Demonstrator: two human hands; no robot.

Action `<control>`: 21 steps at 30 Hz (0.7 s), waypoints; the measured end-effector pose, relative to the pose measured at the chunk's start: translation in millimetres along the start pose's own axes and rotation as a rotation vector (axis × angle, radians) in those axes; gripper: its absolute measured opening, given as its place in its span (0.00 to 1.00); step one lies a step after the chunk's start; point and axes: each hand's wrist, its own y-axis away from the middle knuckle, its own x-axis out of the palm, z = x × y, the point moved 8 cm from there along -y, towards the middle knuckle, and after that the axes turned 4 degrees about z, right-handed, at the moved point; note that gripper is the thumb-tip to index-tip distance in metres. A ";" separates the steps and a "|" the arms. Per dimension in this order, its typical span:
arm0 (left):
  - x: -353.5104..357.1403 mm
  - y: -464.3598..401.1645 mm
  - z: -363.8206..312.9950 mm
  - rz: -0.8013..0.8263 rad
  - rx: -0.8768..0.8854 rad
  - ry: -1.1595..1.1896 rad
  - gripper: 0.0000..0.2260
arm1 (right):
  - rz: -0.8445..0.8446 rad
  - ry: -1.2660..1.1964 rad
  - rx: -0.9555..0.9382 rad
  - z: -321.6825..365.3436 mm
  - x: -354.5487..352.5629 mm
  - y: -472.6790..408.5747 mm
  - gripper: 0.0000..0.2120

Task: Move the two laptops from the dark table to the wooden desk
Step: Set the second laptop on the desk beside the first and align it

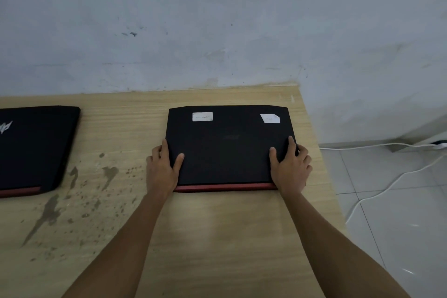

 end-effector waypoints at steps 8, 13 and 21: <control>3.6 -16.8 -4.3 -0.002 -0.018 0.044 0.32 | 0.004 0.008 0.000 8.7 1.2 -21.6 0.33; 5.4 -17.8 -2.1 0.009 -0.028 0.045 0.33 | 0.005 0.018 -0.001 8.8 1.5 -22.0 0.33; 3.0 -27.0 -2.1 0.083 -0.029 -0.027 0.34 | 0.066 0.040 -0.005 9.2 0.8 -21.4 0.34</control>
